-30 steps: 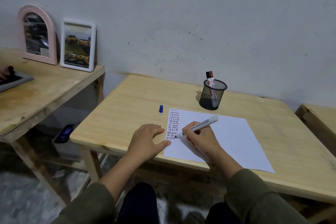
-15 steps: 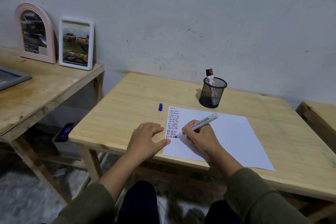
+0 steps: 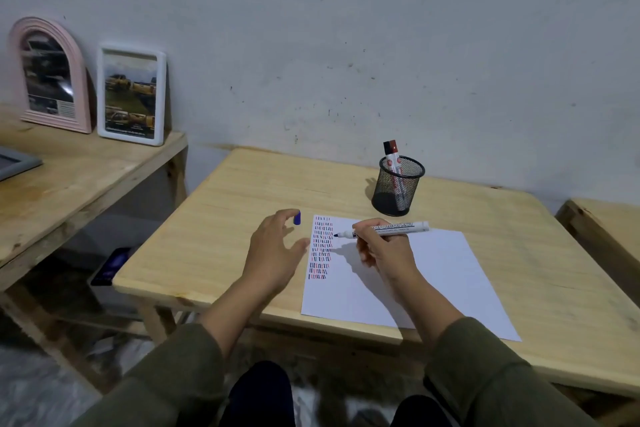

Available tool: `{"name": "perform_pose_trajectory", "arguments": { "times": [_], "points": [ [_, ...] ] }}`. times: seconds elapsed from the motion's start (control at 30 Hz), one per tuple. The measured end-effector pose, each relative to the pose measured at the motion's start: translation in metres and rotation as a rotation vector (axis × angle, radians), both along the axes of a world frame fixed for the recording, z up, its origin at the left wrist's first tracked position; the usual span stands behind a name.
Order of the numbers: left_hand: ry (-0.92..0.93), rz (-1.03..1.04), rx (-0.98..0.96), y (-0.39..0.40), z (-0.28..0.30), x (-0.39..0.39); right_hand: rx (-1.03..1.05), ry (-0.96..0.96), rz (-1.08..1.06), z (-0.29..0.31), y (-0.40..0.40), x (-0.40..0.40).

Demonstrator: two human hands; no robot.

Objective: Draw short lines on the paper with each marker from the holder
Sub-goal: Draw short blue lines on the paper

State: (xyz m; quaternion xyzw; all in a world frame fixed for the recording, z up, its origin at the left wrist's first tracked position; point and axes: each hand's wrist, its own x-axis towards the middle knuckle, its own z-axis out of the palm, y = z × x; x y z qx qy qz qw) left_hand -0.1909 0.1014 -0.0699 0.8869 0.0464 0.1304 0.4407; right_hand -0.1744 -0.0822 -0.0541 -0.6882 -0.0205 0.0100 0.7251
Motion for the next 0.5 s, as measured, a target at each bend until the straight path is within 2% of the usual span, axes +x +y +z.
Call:
{"name": "perform_pose_trajectory", "arguments": {
  "times": [0.33,0.4,0.5],
  "points": [
    [0.12,0.052,0.038,-0.001,-0.004,0.073,0.081,-0.039,-0.002,0.019,0.001,0.038],
    [0.116,0.08,-0.024,-0.003,-0.003,0.078,0.096,-0.043,-0.005,0.022,0.001,0.044],
    [0.053,0.104,-0.275,-0.01,0.007,0.08,0.11,-0.048,-0.005,0.025,0.003,0.051]
  ]
}}
